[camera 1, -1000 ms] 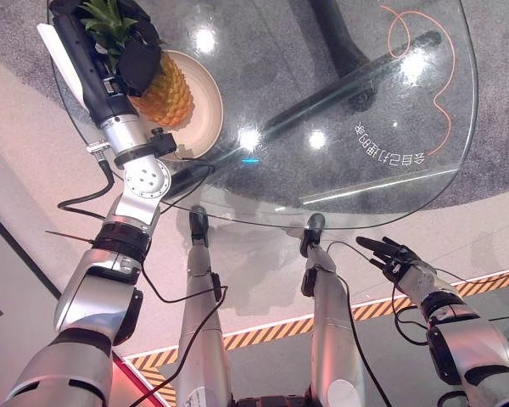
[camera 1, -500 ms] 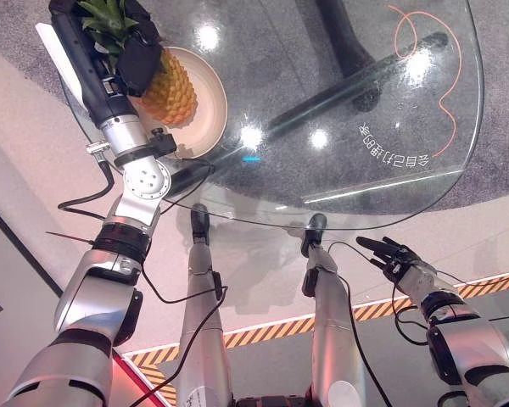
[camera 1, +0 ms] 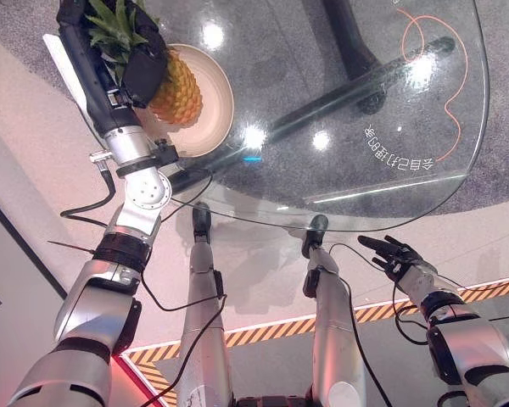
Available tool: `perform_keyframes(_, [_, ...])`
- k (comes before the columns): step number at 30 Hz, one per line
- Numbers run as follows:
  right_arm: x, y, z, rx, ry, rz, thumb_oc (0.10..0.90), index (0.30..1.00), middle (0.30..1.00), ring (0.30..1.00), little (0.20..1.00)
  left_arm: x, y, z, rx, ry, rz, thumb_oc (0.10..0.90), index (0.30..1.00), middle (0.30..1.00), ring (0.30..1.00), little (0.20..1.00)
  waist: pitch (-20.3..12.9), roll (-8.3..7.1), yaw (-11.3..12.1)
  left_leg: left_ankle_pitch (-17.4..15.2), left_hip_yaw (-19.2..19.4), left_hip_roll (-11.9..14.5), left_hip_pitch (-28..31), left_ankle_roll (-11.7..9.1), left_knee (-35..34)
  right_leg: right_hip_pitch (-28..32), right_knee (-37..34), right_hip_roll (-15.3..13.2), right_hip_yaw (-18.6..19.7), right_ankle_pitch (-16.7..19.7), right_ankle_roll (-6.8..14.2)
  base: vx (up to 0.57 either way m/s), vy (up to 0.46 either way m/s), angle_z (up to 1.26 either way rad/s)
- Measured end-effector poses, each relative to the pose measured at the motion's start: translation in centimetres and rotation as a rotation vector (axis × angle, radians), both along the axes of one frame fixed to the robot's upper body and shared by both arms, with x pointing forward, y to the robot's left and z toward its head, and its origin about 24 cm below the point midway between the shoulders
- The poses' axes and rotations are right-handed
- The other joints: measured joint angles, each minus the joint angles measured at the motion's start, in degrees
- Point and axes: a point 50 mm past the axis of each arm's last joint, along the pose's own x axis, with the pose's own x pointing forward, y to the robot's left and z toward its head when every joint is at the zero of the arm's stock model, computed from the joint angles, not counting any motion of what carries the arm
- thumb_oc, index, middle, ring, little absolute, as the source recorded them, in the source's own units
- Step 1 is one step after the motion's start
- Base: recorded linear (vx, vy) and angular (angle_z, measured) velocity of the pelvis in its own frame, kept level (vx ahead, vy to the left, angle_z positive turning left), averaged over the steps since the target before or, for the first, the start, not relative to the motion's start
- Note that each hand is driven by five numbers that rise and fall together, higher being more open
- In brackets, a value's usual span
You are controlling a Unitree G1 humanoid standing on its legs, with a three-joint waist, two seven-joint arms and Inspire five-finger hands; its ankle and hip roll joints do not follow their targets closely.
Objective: Pick up the fruit to the plate
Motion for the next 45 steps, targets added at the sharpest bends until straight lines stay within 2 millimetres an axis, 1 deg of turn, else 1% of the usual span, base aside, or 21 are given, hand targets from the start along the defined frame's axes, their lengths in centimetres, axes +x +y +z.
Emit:
perform_keyframes(3, [0.0,0.0,0.0,-0.001,0.001,-0.001,0.8,0.9,0.9,0.9,0.9,0.0,0.0,0.0,0.006,0.0,-0.006,0.468,0.615,0.615,0.615,0.568,0.0,0.0,0.2,0.0,0.0,0.0,0.0,0.0,0.0,0.0,0.0,0.0,-0.1,0.0,0.0,0.0,0.0,0.0])
perform_keyframes(5, [0.0,0.0,0.0,-0.002,0.002,-0.003,0.8,0.9,0.9,0.9,0.9,0.0,0.0,-0.1,0.006,0.003,-0.006,0.506,0.648,0.648,0.648,0.606,0.0,0.0,0.3,0.0,-0.1,0.0,0.0,0.0,0.0,0.0,0.0,0.0,-0.1,0.0,0.0,0.0,0.0,0.0])
perform_keyframes(8, [0.0,0.0,0.0,-0.002,0.002,-0.003,0.8,0.9,0.9,0.9,0.9,-0.2,-0.1,-0.3,0.018,0.006,-0.02,0.687,0.804,0.804,0.804,0.787,0.0,0.0,0.7,0.0,-0.1,0.0,0.0,0.0,0.0,0.1,0.0,0.0,-0.1,0.0,0.0,0.0,0.0,0.0])
perform_keyframes(9, [0.0,0.0,0.0,-0.003,0.002,-0.004,0.8,0.9,0.9,0.9,0.9,-0.3,-0.2,-0.4,0.022,0.005,-0.029,0.726,0.836,0.836,0.836,0.826,0.0,0.0,0.9,0.0,-0.1,0.0,0.0,0.0,0.0,0.1,0.0,0.0,-0.2,0.0,0.0,0.0,0.0,0.0])
perform_keyframes(10, [0.0,0.0,0.0,-0.003,0.002,-0.004,0.8,0.9,0.9,0.9,0.9,-0.4,-0.3,-0.5,0.024,0.002,-0.034,0.742,0.851,0.851,0.851,0.842,0.0,0.0,1.0,0.0,-0.1,0.0,0.0,0.0,0.0,0.1,0.0,0.0,-0.2,-0.1,0.0,0.0,0.0,0.0])
perform_keyframes(13, [0.0,0.0,0.0,-0.002,0.002,-0.004,0.8,0.9,0.9,0.9,0.9,-0.5,-0.3,-0.6,0.027,-0.003,-0.037,0.759,0.865,0.865,0.865,0.859,0.0,0.0,1.4,0.0,-0.3,0.0,0.0,0.0,0.0,0.2,0.1,0.0,-0.3,-0.1,0.0,0.0,0.0,0.0])
perform_keyframes(14, [0.0,0.0,0.0,-0.002,0.002,-0.004,0.8,0.9,0.9,0.9,0.9,-0.5,-0.3,-0.7,0.029,-0.003,-0.037,0.8,0.9,0.9,0.9,0.9,0.0,0.0,1.4,0.0,-0.4,-0.1,0.0,0.0,0.0,0.2,0.1,-0.1,-0.4,-0.1,0.0,0.0,0.0,0.0])
perform_keyframes(30, [0.0,0.0,0.0,-0.002,0.0,-0.005,0.8,0.9,0.9,0.9,0.9,-1.2,-0.1,-1.9,0.026,0.007,-0.049,0.8,0.9,0.9,0.9,0.9,0.0,0.02,1.7,0.0,-0.6,-0.2,-0.2,0.0,0.1,0.2,0.2,-0.2,-0.5,-0.3,0.0,0.0,0.0,0.0])
perform_keyframes(37, [-0.1,-0.1,0.0,-0.003,0.003,-0.009,0.8,0.9,0.9,0.9,0.9,-1.4,0.0,-2.3,0.026,0.008,-0.052,0.8,0.9,0.9,0.9,0.9,0.0,0.04,2.9,0.0,-0.7,-0.2,-0.1,0.0,0.1,0.3,0.2,-0.2,-0.6,-0.3,0.0,0.0,0.0,0.0])
perform_keyframes(45, [-0.1,-0.1,-0.1,-0.003,0.006,-0.01,0.8,0.9,0.9,0.9,0.9,-1.7,0.1,-3.1,0.036,0.027,-0.062,0.8,0.9,0.9,0.9,0.9,0.0,0.06,3.0,0.1,-0.8,-0.4,0.0,0.0,0.1,0.6,0.2,-0.4,-0.7,-0.3,0.1,0.0,0.0,0.0])
